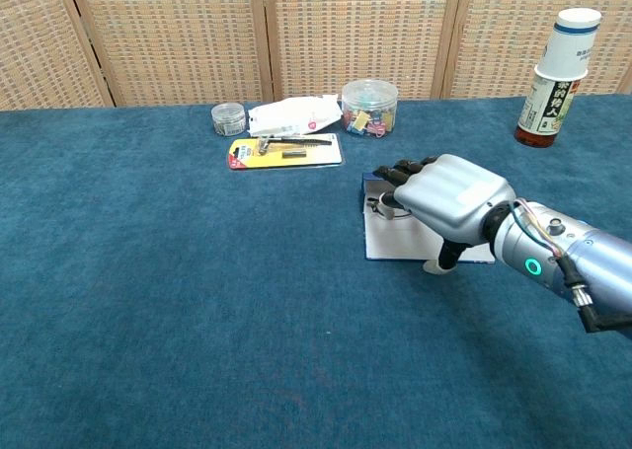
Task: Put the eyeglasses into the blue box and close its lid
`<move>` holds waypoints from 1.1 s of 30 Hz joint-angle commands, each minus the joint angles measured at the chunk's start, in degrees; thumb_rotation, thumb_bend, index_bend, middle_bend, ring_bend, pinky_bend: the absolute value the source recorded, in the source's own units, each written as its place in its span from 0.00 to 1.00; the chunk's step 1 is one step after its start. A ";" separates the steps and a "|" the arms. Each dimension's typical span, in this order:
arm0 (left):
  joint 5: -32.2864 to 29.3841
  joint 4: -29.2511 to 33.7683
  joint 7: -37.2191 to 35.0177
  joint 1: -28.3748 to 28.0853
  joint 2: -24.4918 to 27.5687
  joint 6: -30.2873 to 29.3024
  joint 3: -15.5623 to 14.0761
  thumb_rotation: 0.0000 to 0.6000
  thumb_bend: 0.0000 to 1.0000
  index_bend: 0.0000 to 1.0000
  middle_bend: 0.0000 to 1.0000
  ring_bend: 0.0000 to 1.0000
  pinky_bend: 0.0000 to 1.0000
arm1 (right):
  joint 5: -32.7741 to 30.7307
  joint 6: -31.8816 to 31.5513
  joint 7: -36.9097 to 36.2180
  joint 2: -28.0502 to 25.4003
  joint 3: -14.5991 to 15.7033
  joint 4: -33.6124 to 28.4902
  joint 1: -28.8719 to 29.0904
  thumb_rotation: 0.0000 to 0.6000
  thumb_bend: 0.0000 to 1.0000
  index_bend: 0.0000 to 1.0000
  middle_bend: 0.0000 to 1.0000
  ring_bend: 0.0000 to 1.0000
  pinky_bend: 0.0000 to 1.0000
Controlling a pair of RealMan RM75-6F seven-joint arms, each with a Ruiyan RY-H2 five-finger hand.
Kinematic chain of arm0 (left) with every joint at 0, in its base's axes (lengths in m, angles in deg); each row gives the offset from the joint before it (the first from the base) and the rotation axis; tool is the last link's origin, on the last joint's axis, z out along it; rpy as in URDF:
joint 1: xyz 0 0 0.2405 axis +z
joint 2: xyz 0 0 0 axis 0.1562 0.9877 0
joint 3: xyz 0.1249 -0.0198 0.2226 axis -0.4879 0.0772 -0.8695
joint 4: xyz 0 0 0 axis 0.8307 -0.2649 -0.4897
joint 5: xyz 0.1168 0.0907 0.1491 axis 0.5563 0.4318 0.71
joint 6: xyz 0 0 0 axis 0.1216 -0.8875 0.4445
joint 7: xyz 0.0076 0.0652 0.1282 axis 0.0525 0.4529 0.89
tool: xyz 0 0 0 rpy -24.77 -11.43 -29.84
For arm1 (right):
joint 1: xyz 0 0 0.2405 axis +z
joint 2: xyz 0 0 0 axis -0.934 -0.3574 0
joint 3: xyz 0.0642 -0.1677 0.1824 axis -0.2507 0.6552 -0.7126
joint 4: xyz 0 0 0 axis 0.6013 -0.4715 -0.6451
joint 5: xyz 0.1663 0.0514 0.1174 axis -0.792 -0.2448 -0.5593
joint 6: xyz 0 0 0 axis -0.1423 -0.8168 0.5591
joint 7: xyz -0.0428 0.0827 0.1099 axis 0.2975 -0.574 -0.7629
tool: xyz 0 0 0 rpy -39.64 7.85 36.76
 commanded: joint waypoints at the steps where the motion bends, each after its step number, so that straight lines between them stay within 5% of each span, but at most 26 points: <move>1: 0.01 0.02 0.01 0.02 0.00 -0.03 -0.01 1.00 0.01 0.00 0.00 0.00 0.00 | 0.07 0.07 0.05 0.08 -0.05 0.11 -0.03 1.00 0.26 0.28 0.00 0.00 0.15; 9: -0.02 0.03 0.04 0.03 -0.02 -0.02 -0.01 1.00 0.01 0.00 0.00 0.00 0.00 | 0.11 0.47 0.44 0.87 -0.33 1.50 -0.05 1.00 0.27 0.28 0.00 0.00 0.15; 17: -0.20 -0.01 -0.01 -0.02 -0.02 0.11 0.05 1.00 0.01 0.00 0.00 0.00 0.00 | -0.14 0.83 0.60 1.50 -0.76 3.11 -0.15 1.00 0.44 0.38 0.00 0.00 0.15; 33: -0.39 0.06 0.34 -0.12 -0.09 0.26 0.05 1.00 0.01 0.00 0.00 0.00 0.00 | -0.20 1.04 0.95 1.28 -1.67 2.92 -0.34 1.00 0.52 0.41 0.00 0.00 0.15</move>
